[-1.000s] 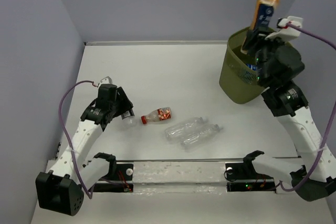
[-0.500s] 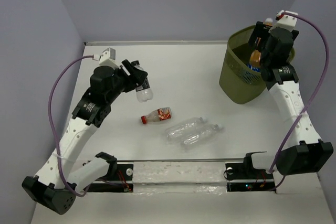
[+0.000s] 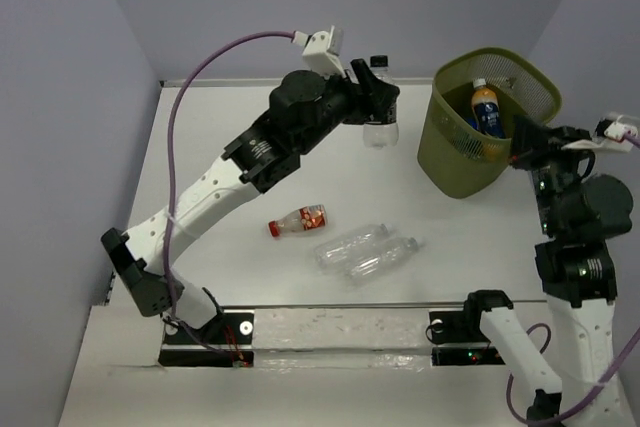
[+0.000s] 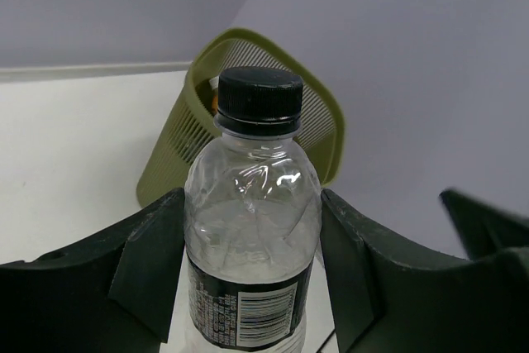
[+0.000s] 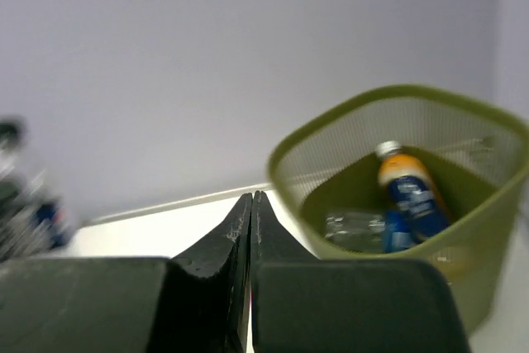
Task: Put the plastic bottles in the bin
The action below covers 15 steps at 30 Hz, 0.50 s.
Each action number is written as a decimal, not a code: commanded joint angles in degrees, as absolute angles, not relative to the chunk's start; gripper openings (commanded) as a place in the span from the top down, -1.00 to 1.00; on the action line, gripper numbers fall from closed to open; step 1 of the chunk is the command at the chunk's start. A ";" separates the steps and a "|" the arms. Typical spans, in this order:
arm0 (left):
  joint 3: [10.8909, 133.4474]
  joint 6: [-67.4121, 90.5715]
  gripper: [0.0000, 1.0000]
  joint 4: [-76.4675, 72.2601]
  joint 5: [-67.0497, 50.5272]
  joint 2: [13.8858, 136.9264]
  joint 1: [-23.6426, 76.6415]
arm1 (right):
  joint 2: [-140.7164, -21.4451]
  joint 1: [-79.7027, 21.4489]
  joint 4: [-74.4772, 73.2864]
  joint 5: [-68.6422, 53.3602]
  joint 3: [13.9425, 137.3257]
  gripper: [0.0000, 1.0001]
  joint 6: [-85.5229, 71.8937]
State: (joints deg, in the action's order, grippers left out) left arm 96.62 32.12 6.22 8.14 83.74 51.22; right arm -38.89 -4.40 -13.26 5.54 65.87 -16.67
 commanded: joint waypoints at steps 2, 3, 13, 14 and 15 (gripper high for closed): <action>110.72 24.18 0.13 -1.93 8.97 93.30 54.14 | -27.18 -4.22 -15.02 -14.66 49.50 1.00 -29.70; 113.18 23.13 0.13 -2.54 6.96 95.43 54.40 | -25.42 -4.22 -15.90 -15.37 46.26 1.00 -30.32; 143.61 19.69 0.11 -13.50 -3.16 121.10 54.76 | -10.12 -4.22 -29.62 -14.85 39.56 1.00 -30.67; 143.53 19.51 0.12 -15.54 -2.99 122.94 54.76 | -8.72 -4.22 -29.79 -15.81 38.42 1.00 -31.54; 143.53 19.60 0.12 -17.21 -2.81 124.00 54.67 | -8.70 -4.22 -29.88 -16.26 37.97 1.00 -31.90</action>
